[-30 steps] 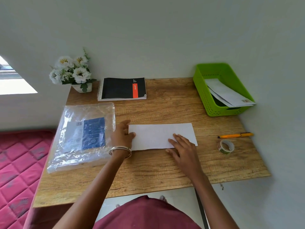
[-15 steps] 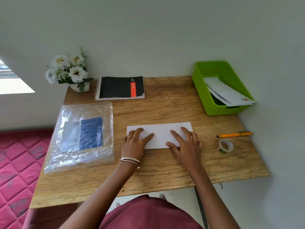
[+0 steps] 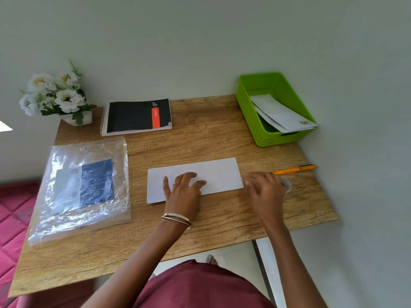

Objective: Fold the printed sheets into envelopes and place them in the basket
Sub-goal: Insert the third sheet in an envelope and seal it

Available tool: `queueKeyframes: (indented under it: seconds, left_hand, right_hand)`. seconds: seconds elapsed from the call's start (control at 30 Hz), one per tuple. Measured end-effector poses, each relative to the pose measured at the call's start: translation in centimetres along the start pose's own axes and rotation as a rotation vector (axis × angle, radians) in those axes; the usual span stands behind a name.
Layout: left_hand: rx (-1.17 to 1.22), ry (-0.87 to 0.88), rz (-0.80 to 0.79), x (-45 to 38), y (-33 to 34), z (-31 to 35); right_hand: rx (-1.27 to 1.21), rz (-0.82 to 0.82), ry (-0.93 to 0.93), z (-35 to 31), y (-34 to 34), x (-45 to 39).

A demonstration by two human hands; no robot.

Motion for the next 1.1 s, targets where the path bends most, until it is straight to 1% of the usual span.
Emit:
queueKeyframes:
  seconds: [0.07, 0.13, 0.23, 0.33, 0.4, 0.53, 0.67, 0.83, 0.97, 1.03, 1.1]
  left_hand:
    - [0.089, 0.056, -0.008, -0.3, 0.2, 2.1]
    - [0.162, 0.095, -0.026, -0.6, 0.5, 3.9]
    - [0.233, 0.147, -0.056, -0.9, 1.5, 6.4]
    - [0.282, 0.183, -0.060, -1.2, 2.5, 8.4]
    - [0.339, 0.195, -0.041, -1.4, 2.7, 9.4]
    - [0.469, 0.243, 0.021, -1.6, 2.0, 10.8]
    - [0.627, 0.192, 0.142, -1.8, 0.2, 11.1]
    - [0.676, 0.127, 0.226, -1.7, -0.7, 9.8]
    - [0.663, 0.067, 0.247, -1.5, -1.2, 8.7]
    - [0.694, 0.002, 0.222, -1.4, -1.5, 8.0]
    - [0.739, -0.079, 0.171, -1.5, -1.6, 7.2]
  right_hand:
    - [-0.001, 0.066, 0.079, 2.6, -2.3, -0.5]
    - [0.001, 0.075, 0.102, 4.6, -4.3, -0.7]
    - [0.103, 0.039, 0.094, 6.1, -5.8, -0.6]
    - [0.226, -0.048, 0.106, 6.9, -5.2, -0.6]
    - [0.216, -0.075, 0.117, 7.2, -4.8, -0.6]
    - [0.019, -0.031, 0.138, 6.1, -5.1, -0.7]
    - [-0.328, -0.133, 0.090, 3.8, -4.7, -0.1]
    - [-0.771, -0.199, 0.153, 1.9, -3.8, 1.3]
    - [-0.894, -0.293, 0.155, 1.0, -3.0, 2.0]
    - [-0.889, -0.344, 0.130, 0.7, -2.8, 2.3]
    - [-0.837, -0.362, 0.104, 0.4, -2.5, 2.5]
Point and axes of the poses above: each hand's wrist, its own x-axis away from the middle knuckle, its own y-axis out of the palm, z = x × y, the point moved 5 cm from there along -x, towards the middle knuckle, and after that the axes turned 8 degrees about y, right-handed, at the moved point
